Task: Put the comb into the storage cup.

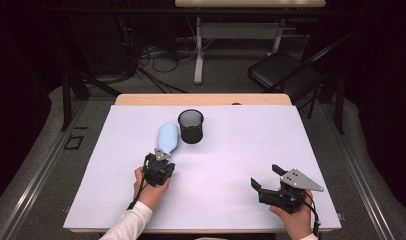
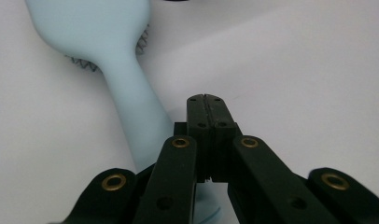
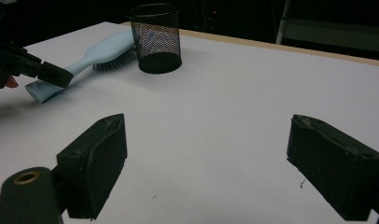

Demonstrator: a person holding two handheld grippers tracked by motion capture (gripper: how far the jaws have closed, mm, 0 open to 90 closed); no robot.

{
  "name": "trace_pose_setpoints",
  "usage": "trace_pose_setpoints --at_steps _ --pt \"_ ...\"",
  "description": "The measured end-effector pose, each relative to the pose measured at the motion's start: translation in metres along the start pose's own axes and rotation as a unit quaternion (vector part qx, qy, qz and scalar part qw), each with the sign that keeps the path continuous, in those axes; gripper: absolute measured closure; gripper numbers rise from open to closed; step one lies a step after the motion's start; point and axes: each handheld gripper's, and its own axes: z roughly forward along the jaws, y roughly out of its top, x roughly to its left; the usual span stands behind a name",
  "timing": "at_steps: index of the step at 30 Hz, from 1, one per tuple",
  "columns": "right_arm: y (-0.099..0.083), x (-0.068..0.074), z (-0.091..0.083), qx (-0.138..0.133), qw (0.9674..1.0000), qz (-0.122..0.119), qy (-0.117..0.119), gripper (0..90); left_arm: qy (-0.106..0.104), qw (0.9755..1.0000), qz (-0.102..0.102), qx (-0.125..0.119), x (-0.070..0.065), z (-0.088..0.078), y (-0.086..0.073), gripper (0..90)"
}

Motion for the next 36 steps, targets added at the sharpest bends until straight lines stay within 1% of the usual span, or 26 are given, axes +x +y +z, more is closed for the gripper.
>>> trace_pose_setpoints --at_steps 1,4,11,14,15,23,29,36 --pt "0.000 0.000 0.000 0.001 1.0000 0.001 -0.001 12.0 0.002 1.0000 0.001 0.000 0.001 0.000 0.000 90.0" --pt "0.000 -0.001 0.000 0.000 1.0000 0.003 0.000 12.0 0.005 1.0000 -0.004 -0.002 0.004 -0.001 0.000 90.0" --pt "0.000 0.000 0.000 0.000 1.0000 0.003 0.002 12.2 0.010 0.9999 -0.013 0.002 0.010 -0.002 -0.001 90.0" --pt "0.000 -0.001 0.000 0.001 1.0000 0.003 0.003 12.4 0.013 0.9998 -0.017 -0.001 0.012 -0.003 -0.001 90.0" --pt "0.000 -0.001 0.000 0.001 1.0000 0.003 0.002 12.4 0.011 0.9998 -0.017 0.000 0.013 -0.003 -0.001 90.0" --pt "0.000 -0.001 0.000 0.001 1.0000 0.002 0.003 12.6 0.012 0.9998 -0.016 -0.001 0.012 -0.003 -0.001 88.8" --pt "0.000 -0.001 0.001 0.002 1.0000 0.001 0.004 12.6 0.009 0.9997 -0.020 -0.008 0.012 -0.006 0.001 87.1" --pt "0.000 -0.001 0.001 0.001 1.0000 0.003 0.006 12.6 0.005 0.9995 -0.023 -0.020 0.014 -0.009 0.002 80.9"
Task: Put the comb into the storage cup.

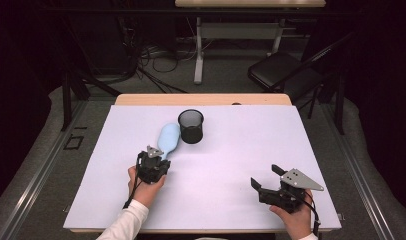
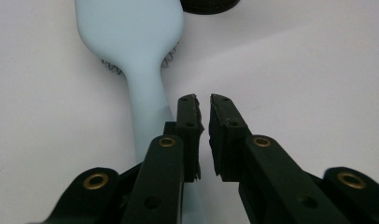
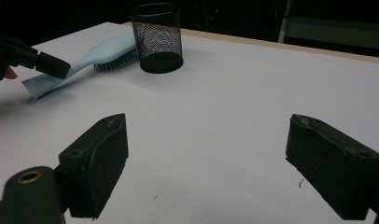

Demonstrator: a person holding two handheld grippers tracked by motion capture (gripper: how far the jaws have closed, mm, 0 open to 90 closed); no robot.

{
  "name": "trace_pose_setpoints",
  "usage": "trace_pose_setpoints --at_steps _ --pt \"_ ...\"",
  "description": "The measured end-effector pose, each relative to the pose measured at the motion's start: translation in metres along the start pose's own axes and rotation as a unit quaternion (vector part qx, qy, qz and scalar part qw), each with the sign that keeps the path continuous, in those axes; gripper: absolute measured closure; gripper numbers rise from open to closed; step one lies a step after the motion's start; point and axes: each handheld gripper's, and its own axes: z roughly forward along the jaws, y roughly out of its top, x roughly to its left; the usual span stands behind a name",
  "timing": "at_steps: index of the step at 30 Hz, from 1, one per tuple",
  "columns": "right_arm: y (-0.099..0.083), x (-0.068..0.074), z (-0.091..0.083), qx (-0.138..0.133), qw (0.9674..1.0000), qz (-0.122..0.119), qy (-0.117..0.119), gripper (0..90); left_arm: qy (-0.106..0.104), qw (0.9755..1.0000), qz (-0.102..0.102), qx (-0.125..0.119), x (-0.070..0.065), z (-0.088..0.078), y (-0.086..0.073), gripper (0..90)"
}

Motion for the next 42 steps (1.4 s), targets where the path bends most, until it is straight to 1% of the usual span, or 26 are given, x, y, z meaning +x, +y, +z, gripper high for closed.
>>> trace_pose_setpoints --at_steps 3,6,7,8,12,16,17,20,22,25,27,28,29,31,33,34,36,37,40,41,42 --pt "0.000 0.000 0.000 0.000 1.0000 0.001 0.000 12.7 0.001 1.0000 -0.007 -0.006 0.001 -0.002 0.000 77.4" --pt "0.000 0.000 0.000 0.001 1.0000 0.003 0.002 12.7 0.002 0.9999 -0.010 -0.009 0.003 -0.003 0.001 73.5" --pt "0.000 0.000 0.000 -0.001 1.0000 0.004 0.002 12.6 0.004 0.9999 -0.011 -0.009 0.004 -0.004 0.001 70.4" --pt "0.000 0.000 0.000 -0.001 1.0000 0.004 0.002 12.6 0.004 0.9999 -0.012 -0.011 0.005 -0.004 0.001 70.4" --pt "0.000 -0.001 0.001 0.002 1.0000 0.003 0.002 12.7 0.009 0.9996 -0.020 -0.017 0.008 -0.006 0.001 63.6" --pt "0.000 -0.001 0.001 0.004 1.0000 0.005 0.002 12.6 0.013 0.9992 -0.030 -0.023 0.012 -0.007 0.001 54.0" --pt "-0.001 -0.001 0.001 0.003 1.0000 0.005 0.002 12.7 0.013 0.9991 -0.033 -0.024 0.013 -0.007 0.001 50.1" --pt "-0.001 -0.001 0.001 0.004 1.0000 0.009 0.003 12.7 0.015 0.9988 -0.039 -0.027 0.015 -0.008 0.001 48.3" --pt "-0.001 -0.001 0.001 0.003 1.0000 0.006 0.002 12.8 0.016 0.9985 -0.046 -0.027 0.016 -0.008 0.001 47.2" --pt "-0.001 -0.002 0.002 0.005 0.9999 0.011 0.002 12.9 0.013 0.9986 -0.045 -0.023 0.019 -0.008 0.005 44.8" --pt "-0.001 -0.002 0.002 0.003 0.9999 0.013 0.001 12.9 0.004 0.9984 -0.051 -0.025 0.022 -0.008 0.007 44.2" --pt "-0.001 -0.001 0.003 0.003 0.9999 0.013 0.001 12.9 0.003 0.9983 -0.047 -0.032 0.023 -0.009 0.007 44.2" --pt "-0.001 -0.001 0.003 0.003 0.9999 0.013 0.001 12.9 0.001 0.9985 -0.044 -0.032 0.024 -0.009 0.008 44.1" --pt "-0.001 -0.001 0.003 0.001 0.9999 0.012 0.002 12.9 -0.006 0.9985 -0.048 -0.027 0.026 -0.009 0.011 43.0" --pt "-0.001 -0.001 0.003 0.002 0.9999 0.012 0.001 12.9 -0.018 0.9985 -0.047 -0.021 0.028 -0.009 0.013 42.7" --pt "-0.001 -0.001 0.003 0.001 0.9999 0.011 0.001 12.9 -0.021 0.9989 -0.039 -0.013 0.029 -0.009 0.014 41.8" --pt "-0.001 -0.001 0.003 0.001 0.9999 0.013 0.002 12.9 -0.022 0.9992 -0.031 -0.012 0.029 -0.009 0.016 41.0" --pt "-0.001 -0.001 0.003 0.001 0.9999 0.014 0.002 12.9 -0.023 0.9994 -0.026 -0.007 0.029 -0.009 0.017 40.4" --pt "-0.001 -0.001 0.004 0.001 0.9999 0.012 0.002 12.9 -0.023 0.9996 -0.016 -0.004 0.027 -0.010 0.021 40.1" --pt "-0.001 -0.001 0.004 0.000 0.9999 0.012 0.002 12.9 -0.023 0.9997 -0.013 0.000 0.028 -0.011 0.023 39.9" --pt "-0.001 -0.001 0.004 0.000 0.9999 0.011 0.002 12.9 -0.026 0.9995 -0.016 0.002 0.028 -0.010 0.025 38.5"
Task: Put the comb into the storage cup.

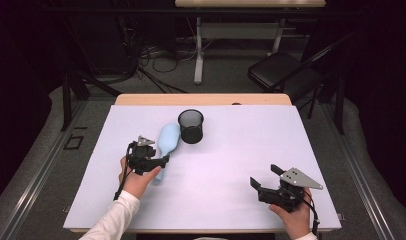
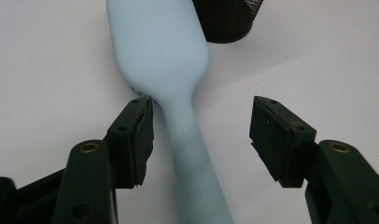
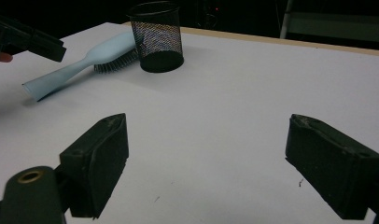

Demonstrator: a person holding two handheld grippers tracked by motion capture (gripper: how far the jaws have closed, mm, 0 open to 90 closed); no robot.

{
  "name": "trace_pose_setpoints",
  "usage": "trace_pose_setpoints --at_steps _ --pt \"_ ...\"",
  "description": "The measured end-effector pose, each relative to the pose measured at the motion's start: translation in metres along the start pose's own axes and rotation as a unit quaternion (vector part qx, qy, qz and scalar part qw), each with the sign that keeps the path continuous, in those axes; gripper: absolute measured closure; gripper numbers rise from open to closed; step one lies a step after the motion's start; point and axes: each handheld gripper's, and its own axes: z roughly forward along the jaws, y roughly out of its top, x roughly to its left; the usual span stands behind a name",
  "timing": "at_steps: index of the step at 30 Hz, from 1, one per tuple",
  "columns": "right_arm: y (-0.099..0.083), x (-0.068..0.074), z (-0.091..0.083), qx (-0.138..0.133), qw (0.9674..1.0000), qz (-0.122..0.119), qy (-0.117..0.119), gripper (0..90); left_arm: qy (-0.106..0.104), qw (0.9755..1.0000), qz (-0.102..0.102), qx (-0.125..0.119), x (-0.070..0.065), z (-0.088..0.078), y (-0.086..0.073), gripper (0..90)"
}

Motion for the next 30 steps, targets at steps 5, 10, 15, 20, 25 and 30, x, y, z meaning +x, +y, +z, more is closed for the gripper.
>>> trace_pose_setpoints --at_steps 5,10,15,20,25,30 --pt "0.000 0.000 0.000 0.001 1.0000 0.000 0.001 12.9 0.002 1.0000 0.002 0.007 0.003 -0.001 0.008 26.3" --pt "0.000 0.000 -0.001 0.002 1.0000 0.001 0.000 12.9 0.003 0.9999 -0.010 0.007 0.007 -0.003 0.016 15.2" --pt "0.000 0.000 -0.001 0.002 1.0000 0.002 0.001 12.9 0.006 0.9998 -0.016 0.009 0.009 -0.006 0.024 7.6" --pt "0.000 -0.001 -0.001 0.003 1.0000 0.002 0.001 12.9 0.005 0.9996 -0.025 0.014 0.010 -0.008 0.032 2.1" --pt "0.000 0.000 -0.001 0.003 1.0000 0.004 0.002 12.9 -0.001 0.9990 -0.040 0.018 0.015 -0.009 0.038 0.5" --pt "0.000 -0.001 -0.001 0.003 1.0000 0.004 0.003 12.9 -0.002 0.9986 -0.046 0.026 0.018 -0.012 0.043 0.5"
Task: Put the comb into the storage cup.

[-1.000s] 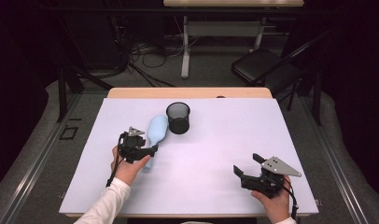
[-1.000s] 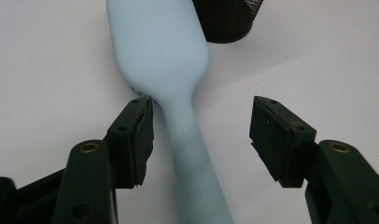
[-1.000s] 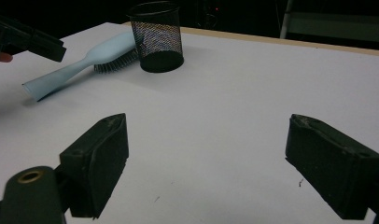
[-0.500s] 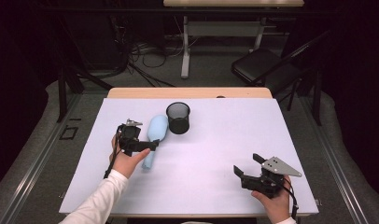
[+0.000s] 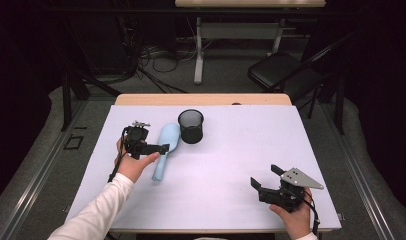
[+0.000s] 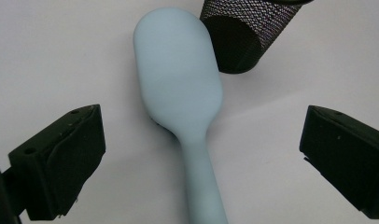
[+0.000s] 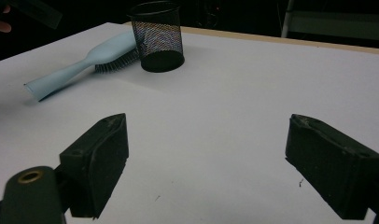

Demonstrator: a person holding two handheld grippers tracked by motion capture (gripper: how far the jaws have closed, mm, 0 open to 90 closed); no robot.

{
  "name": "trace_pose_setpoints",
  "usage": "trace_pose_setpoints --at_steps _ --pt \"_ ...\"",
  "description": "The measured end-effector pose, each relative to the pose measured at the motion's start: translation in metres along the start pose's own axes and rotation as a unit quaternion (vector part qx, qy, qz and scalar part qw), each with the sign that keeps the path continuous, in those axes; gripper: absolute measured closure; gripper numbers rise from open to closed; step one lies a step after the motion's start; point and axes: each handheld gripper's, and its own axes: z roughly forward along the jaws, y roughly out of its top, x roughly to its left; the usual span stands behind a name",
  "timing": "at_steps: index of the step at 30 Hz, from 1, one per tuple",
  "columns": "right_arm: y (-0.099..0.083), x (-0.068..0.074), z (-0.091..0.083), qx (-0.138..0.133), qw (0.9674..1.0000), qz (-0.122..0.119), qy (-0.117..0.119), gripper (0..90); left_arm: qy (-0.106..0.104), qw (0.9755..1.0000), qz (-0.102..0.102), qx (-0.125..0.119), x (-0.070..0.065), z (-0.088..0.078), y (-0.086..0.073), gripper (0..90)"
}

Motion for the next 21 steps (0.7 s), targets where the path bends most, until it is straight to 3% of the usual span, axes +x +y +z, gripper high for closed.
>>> trace_pose_setpoints --at_steps 13,21 --pt "0.000 0.000 0.001 0.005 1.0000 0.001 0.001 12.9 0.017 0.9994 0.000 0.030 0.007 0.000 0.011 0.6" --pt "-0.001 -0.001 0.001 0.004 1.0000 0.005 0.002 12.9 0.022 0.9985 -0.016 0.048 0.012 0.004 0.017 0.7"
